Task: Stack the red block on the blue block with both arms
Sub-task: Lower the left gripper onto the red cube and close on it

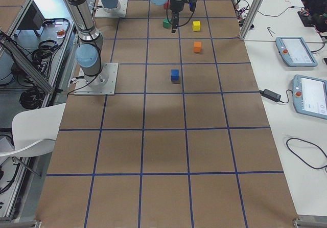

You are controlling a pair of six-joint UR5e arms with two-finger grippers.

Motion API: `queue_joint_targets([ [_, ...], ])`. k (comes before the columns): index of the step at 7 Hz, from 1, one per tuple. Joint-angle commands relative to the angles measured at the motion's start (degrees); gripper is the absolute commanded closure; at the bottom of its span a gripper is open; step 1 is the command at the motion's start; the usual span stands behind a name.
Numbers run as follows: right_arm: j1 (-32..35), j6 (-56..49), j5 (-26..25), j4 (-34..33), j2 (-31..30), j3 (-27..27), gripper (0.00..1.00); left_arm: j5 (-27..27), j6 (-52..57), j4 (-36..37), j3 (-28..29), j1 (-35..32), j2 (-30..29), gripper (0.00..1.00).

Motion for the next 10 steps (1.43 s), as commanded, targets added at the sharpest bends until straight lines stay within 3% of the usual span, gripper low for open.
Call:
queue_joint_targets([
  [1, 0.0, 0.0, -0.1, 0.1, 0.0, 0.1, 0.0, 0.1, 3.1, 11.0, -9.9, 1.0, -2.6, 0.0],
  [4, -0.2, 0.0, -0.1, 0.1, 0.0, 0.1, 0.0, 0.0, 9.7, 17.6, -10.9, 0.7, -7.8, 0.0],
  [7, -0.3, 0.0, 0.0, 0.0, 0.0, 0.1, 0.0, 0.1, 4.5, 19.0, -11.8, 0.6, -10.4, 0.02],
  [8, -0.3, 0.0, 0.0, -0.2, 0.0, 0.1, 0.0, 0.3, 4.6, 22.4, -11.9, 0.6, -10.6, 0.25],
  [10, -0.3, 0.1, 0.1, -0.2, 0.0, 0.1, 0.0, 0.8, 4.9, 24.3, -11.3, 0.6, -11.2, 0.9],
])
